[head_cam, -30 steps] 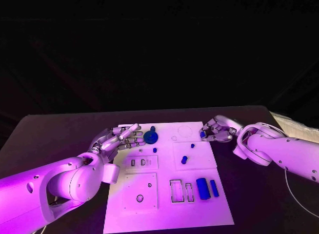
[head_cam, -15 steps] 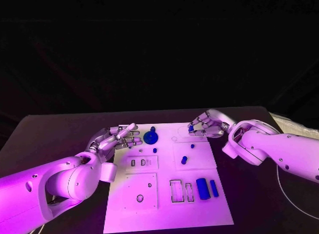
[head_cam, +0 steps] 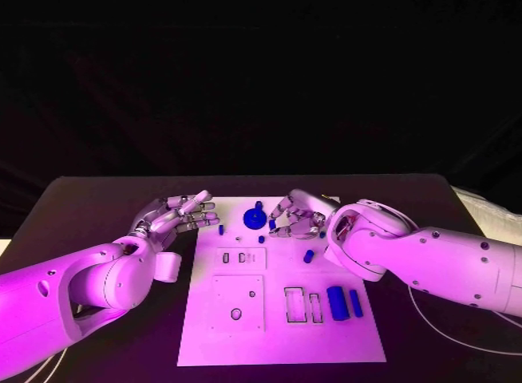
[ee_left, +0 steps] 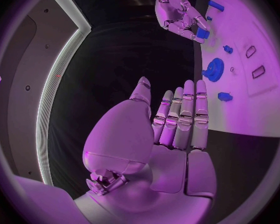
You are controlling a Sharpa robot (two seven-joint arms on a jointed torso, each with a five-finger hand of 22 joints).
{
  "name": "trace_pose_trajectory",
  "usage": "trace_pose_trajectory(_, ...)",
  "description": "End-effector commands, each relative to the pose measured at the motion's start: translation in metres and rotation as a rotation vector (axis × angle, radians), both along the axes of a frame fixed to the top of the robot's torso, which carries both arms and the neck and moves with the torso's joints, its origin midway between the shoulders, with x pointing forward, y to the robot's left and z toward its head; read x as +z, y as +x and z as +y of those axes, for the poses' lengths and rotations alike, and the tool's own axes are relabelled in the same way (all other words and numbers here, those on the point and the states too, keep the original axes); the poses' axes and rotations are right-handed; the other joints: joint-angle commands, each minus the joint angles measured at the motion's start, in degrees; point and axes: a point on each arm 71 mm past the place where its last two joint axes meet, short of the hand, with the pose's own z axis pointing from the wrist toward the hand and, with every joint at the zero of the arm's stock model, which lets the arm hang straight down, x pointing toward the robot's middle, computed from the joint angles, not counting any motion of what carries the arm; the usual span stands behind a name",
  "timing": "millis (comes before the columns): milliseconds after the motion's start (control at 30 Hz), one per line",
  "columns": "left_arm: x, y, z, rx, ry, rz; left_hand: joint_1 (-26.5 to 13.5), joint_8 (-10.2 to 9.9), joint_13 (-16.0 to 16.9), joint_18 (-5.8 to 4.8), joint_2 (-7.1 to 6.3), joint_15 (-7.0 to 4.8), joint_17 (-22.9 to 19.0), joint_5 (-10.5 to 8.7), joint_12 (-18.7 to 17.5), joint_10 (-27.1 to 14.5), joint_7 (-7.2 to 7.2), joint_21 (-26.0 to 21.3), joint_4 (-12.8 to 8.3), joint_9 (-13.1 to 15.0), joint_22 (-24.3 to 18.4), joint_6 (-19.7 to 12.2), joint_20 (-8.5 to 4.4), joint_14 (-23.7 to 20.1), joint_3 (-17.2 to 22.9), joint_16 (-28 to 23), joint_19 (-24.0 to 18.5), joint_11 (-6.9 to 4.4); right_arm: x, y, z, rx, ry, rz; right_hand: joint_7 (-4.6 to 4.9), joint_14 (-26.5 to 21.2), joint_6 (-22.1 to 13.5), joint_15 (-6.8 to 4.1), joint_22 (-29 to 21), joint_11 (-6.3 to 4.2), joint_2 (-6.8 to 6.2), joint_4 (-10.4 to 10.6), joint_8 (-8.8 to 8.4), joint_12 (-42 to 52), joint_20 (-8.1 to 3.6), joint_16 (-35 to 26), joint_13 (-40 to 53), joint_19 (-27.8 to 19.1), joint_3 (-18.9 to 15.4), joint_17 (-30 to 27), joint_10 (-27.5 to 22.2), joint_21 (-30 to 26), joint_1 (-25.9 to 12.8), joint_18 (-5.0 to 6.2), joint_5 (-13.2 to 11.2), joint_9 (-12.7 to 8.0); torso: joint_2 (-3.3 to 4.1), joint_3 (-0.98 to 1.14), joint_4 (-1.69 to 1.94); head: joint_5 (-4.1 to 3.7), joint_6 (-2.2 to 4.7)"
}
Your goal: Assemble the parts on the task board
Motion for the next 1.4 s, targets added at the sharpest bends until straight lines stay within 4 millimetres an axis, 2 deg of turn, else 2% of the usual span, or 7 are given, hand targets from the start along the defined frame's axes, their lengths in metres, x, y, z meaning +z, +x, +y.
trace_pose_trajectory(33, 0.002, 0.0, 0.001, -0.011, -0.022, -0.023, -0.02, -0.34, 0.02, 0.23, 0.14, 0.28, 0.08, 0.08, -0.31, -0.14, 0.23, -0.34, -0.18, 0.08, -0.09, -0.04, 0.11, 0.05, -0.14, -0.23, 0.49, 0.4, -0.006, -0.003, 0.013, -0.003, -0.123, -0.045, -1.4, 4.77, 1.66, -0.33, 10.71, -0.39, 0.53, 0.23, 1.12, -0.18, -0.57, -0.14, 6.31, 3.28, 0.42, 9.99, -0.07, -0.04, 0.13, -0.22, 0.06, 0.84, -0.14, -0.59, 0.59, 0.26, -0.47)
trace_pose_trajectory(200, 0.003, 0.0, 0.002, -0.01, -0.022, -0.023, -0.02, -0.34, 0.02, 0.23, 0.14, 0.28, 0.08, 0.08, -0.31, -0.14, 0.23, -0.34, -0.18, 0.08, -0.09, -0.04, 0.11, 0.05, -0.14, -0.23, 0.49, 0.4, -0.016, -0.01, 0.031, 0.034, -0.16, -0.046, -1.37, 4.75, 1.6, -0.32, 10.57, -0.37, 0.4, 0.21, 1.09, -0.25, -0.59, -0.19, 6.27, 3.19, 0.44, 9.9, -0.12, -0.1, -0.03, -0.19, -0.01, 0.83, -0.13, -0.89, 0.95, 0.59, -0.94)
trace_pose_trajectory(333, 0.003, -0.002, 0.002, -0.013, -0.024, -0.022, 0.05, -0.34, 0.03, 0.23, 0.17, 0.28, 0.1, 0.08, -0.31, -0.12, 0.22, -0.35, -0.25, 0.08, -0.1, -0.02, 0.11, 0.07, -0.14, -0.25, 0.51, 0.39, -0.023, -0.015, 0.039, 0.059, -0.186, -0.05, -1.36, 4.75, 1.59, -0.32, 10.57, -0.35, 0.29, 0.22, 1.09, -0.27, -0.6, -0.2, 6.26, 3.2, 0.43, 9.88, -0.13, -0.1, -0.19, -0.19, -0.07, 0.84, -0.13, -0.73, 0.7, 1.08, -1.25)
trace_pose_trajectory(533, 0.004, -0.004, 0.0, -0.022, -0.027, -0.019, 0.05, -0.34, 0.03, 0.23, 0.17, 0.28, 0.1, 0.08, -0.31, -0.12, 0.22, -0.35, -0.25, 0.08, -0.1, -0.02, 0.11, 0.07, -0.14, -0.25, 0.51, 0.39, -0.031, -0.021, 0.049, 0.077, -0.2, -0.054, -1.35, 4.73, 1.58, -0.31, 10.58, -0.34, 0.14, 0.24, 1.09, -0.29, -0.6, -0.23, 6.27, 3.21, 0.42, 9.83, -0.13, -0.1, -0.42, -0.2, -0.11, 0.84, -0.07, -0.6, 0.62, 1.63, -1.64)
trace_pose_trajectory(867, 0.004, -0.005, -0.005, -0.036, -0.032, -0.014, 0.07, -0.34, 0.03, 0.23, 0.18, 0.28, 0.12, 0.07, -0.31, -0.12, 0.22, -0.36, -0.28, 0.08, -0.1, -0.02, 0.1, 0.07, -0.15, -0.26, 0.51, 0.39, -0.036, -0.025, 0.058, 0.104, -0.208, -0.029, -1.35, 4.72, 1.61, -0.31, 10.58, -0.34, -0.17, 0.35, 1.1, -0.23, -0.6, -0.29, 6.34, 3.21, 0.35, 9.73, -0.07, -0.11, -0.94, -0.2, -0.05, 0.85, -0.12, -0.54, 0.62, 1.79, -1.97)
trace_pose_trajectory(1000, 0.004, -0.005, -0.005, -0.037, -0.032, -0.012, 0.07, -0.34, 0.03, 0.23, 0.18, 0.28, 0.12, 0.07, -0.31, -0.12, 0.22, -0.36, -0.28, 0.08, -0.1, -0.02, 0.1, 0.07, -0.15, -0.26, 0.51, 0.39, -0.037, -0.025, 0.058, 0.108, -0.217, -0.019, -1.37, 4.72, 1.62, -0.31, 10.55, -0.34, -0.34, 0.35, 1.11, -0.22, -0.6, -0.3, 6.36, 3.19, 0.32, 9.73, -0.06, -0.13, -1.1, -0.19, -0.07, 0.86, -0.11, -0.51, 0.54, 1.84, -2.0)
trace_pose_trajectory(1400, 0.004, -0.006, -0.007, -0.04, -0.033, -0.011, 0.07, -0.34, 0.03, 0.23, 0.18, 0.28, 0.12, 0.07, -0.31, -0.12, 0.22, -0.36, -0.28, 0.08, -0.1, -0.02, 0.1, 0.07, -0.15, -0.26, 0.51, 0.39, -0.043, -0.024, 0.053, 0.111, -0.261, 0.009, -1.32, 4.68, 1.51, -0.31, 10.39, -0.32, -1.12, 0.4, 1.05, -0.56, -0.61, -0.4, 6.11, 3.1, 0.09, 9.54, -0.25, -0.21, -1.81, -0.15, -0.24, 0.84, -0.08, -0.52, 0.66, 1.75, -2.22)
